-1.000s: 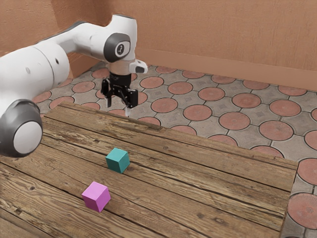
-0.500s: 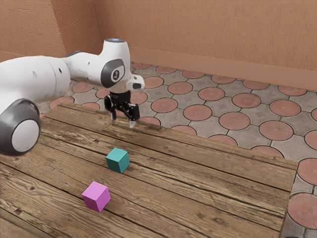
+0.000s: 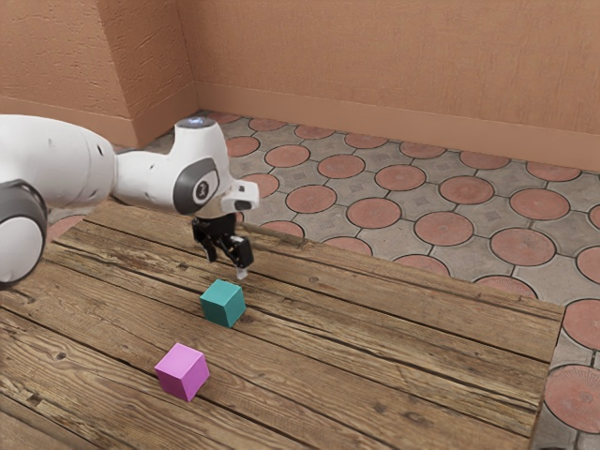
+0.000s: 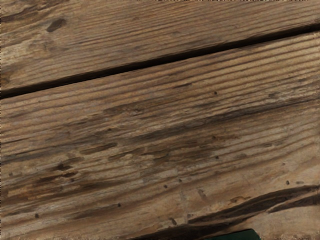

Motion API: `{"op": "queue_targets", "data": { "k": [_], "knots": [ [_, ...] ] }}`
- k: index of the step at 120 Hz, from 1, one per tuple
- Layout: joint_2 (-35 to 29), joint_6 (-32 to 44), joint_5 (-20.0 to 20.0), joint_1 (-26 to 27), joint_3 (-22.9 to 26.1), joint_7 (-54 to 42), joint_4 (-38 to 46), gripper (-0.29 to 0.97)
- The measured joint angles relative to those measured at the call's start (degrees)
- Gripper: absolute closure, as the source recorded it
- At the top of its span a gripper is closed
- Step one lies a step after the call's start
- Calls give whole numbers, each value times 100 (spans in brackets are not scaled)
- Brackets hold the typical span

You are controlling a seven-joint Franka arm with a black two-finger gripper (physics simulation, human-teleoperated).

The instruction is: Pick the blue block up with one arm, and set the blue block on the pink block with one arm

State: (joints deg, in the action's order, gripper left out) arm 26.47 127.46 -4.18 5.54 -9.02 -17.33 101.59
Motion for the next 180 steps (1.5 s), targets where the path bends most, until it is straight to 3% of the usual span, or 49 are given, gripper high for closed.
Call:
{"op": "queue_targets", "data": {
  "k": [31, 66, 114, 143, 180],
  "knots": [
    [-687, 417, -72, 5, 171, -259, 792, 0],
    [-936, 465, -82, 0, 208, 16, 1350, 0],
    [-488, 326, -49, 0, 184, 387, 1175, 0],
    [-86, -302, 31, 0, 164, 503, 566, 0],
    [44, -894, 47, 0, 164, 594, 393, 0]
  ]
}}
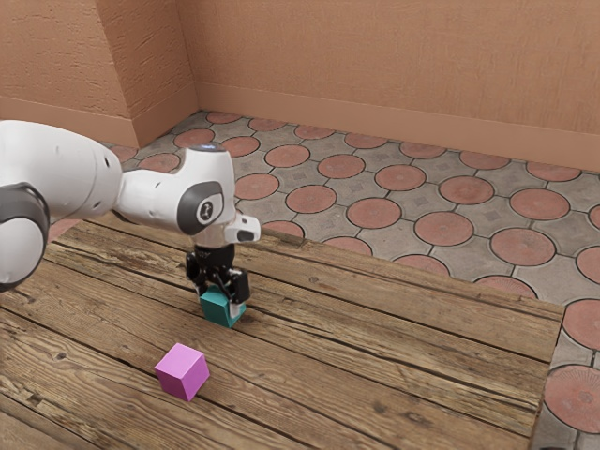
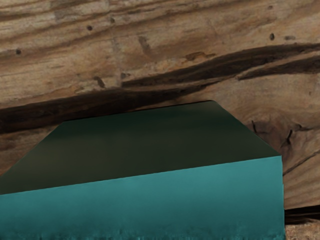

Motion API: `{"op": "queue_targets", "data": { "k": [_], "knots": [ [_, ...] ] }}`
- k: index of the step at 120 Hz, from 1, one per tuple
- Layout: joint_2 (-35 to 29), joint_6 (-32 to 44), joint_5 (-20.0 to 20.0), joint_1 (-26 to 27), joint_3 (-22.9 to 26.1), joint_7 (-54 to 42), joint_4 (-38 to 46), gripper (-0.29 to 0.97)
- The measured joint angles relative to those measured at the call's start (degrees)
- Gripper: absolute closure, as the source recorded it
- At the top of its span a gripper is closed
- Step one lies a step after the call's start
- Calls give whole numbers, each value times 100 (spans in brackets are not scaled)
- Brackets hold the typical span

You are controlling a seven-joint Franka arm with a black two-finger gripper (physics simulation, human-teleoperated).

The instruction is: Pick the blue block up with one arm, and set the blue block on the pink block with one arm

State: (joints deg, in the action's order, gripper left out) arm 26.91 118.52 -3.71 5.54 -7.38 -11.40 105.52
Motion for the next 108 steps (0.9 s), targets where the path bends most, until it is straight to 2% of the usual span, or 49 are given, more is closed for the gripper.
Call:
{"op": "queue_targets", "data": {
  "k": [43, 67, 108],
  "knots": [
    [276, -297, 58, 0, 43, 63, -408, 1],
    [279, -402, 55, 0, 52, 95, -425, 24],
    [46, -506, 128, 7, 55, 181, -419, 34]
  ]
}}
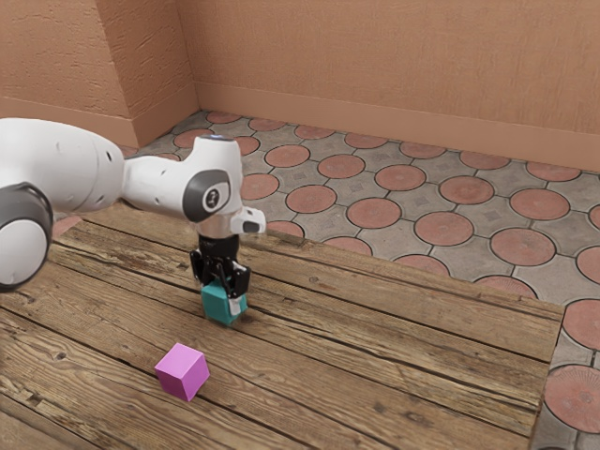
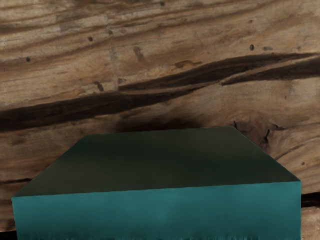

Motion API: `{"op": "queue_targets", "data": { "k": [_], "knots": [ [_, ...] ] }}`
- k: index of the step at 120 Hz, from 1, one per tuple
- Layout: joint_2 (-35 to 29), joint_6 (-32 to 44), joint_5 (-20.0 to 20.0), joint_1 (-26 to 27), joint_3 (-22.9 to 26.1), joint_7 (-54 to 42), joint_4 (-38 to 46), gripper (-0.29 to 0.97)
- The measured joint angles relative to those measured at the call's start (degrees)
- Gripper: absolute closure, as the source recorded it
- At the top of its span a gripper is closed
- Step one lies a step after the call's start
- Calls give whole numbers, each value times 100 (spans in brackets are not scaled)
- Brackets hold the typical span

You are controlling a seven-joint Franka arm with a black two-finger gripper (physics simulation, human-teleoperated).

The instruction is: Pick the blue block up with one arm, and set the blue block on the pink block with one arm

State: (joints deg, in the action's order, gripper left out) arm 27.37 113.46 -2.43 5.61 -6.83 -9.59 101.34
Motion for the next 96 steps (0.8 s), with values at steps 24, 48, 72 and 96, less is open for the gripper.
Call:
{"op": "queue_targets", "data": {
  "k": [24, 48, 72, 96],
  "knots": [
    [-643, -125, 42, 24, 20, 72, 333, 36],
    [-1632, -86, 312, 55, 287, 239, 1251, 38],
    [-2665, 589, 516, 48, 350, 408, 2613, 38],
    [-3325, 1231, 593, 51, 356, 563, 3525, 38]
  ]
}}
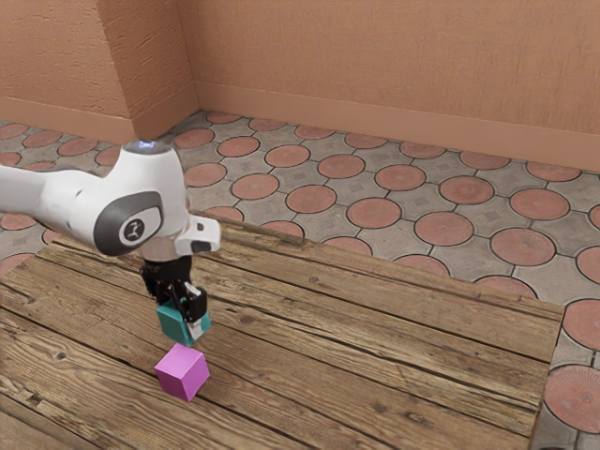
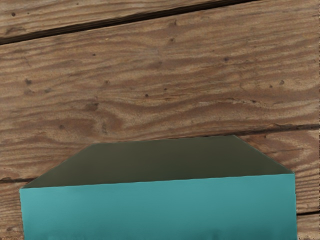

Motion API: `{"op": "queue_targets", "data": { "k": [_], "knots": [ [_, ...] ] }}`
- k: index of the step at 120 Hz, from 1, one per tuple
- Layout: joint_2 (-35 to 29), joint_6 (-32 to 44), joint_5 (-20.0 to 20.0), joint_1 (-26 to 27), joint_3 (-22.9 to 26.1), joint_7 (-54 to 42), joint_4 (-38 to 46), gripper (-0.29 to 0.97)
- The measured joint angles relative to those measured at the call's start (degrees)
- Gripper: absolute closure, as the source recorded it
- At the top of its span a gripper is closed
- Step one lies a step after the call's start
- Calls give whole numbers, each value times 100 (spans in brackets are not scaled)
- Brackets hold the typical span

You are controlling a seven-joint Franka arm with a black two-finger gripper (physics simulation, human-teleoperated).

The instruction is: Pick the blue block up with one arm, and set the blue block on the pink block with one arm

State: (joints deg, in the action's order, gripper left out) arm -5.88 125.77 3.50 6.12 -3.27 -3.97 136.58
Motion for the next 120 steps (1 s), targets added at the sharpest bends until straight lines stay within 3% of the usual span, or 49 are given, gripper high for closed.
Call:
{"op": "queue_targets", "data": {
  "k": [56, 120],
  "knots": [
    [-550, 373, 37, -4, 73, 372, 915, 38],
    [-459, 617, 127, -5, 87, 638, 970, 38]
  ]
}}
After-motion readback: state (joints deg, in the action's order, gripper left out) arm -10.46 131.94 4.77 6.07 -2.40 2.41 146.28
